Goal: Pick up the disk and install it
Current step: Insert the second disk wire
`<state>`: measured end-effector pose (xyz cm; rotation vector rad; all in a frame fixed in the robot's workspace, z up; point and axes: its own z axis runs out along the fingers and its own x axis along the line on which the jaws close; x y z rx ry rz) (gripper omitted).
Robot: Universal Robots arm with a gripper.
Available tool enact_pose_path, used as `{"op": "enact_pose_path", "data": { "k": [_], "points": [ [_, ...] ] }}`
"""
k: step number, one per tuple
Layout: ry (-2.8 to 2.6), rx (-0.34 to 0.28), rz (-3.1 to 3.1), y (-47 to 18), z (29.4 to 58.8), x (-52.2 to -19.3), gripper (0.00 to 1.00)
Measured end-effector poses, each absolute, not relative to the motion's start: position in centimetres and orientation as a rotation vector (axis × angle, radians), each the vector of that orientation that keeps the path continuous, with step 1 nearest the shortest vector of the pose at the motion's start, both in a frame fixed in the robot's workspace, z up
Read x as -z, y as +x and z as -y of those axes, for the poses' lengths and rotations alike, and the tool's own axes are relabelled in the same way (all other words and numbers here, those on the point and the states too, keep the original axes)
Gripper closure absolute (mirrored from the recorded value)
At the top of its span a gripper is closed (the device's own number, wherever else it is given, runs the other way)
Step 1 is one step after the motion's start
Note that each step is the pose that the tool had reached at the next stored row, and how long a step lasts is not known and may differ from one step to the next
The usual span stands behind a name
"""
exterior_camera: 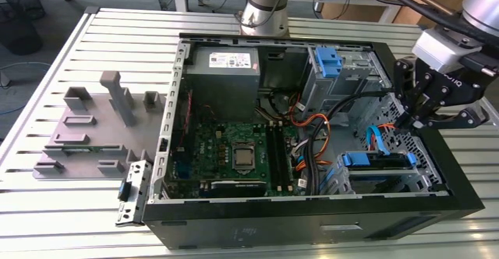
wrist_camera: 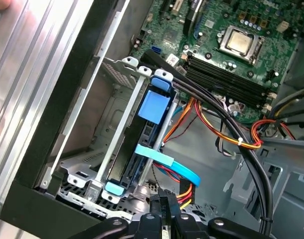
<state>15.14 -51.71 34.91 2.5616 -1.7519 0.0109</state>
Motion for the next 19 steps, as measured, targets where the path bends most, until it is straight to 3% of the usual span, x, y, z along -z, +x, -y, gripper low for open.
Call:
{"op": "enact_pose_path", "data": {
  "k": [19],
  "points": [
    [2.371, -0.005, 2.002, 14.82, 51.82, -34.71, 0.83]
  ]
}}
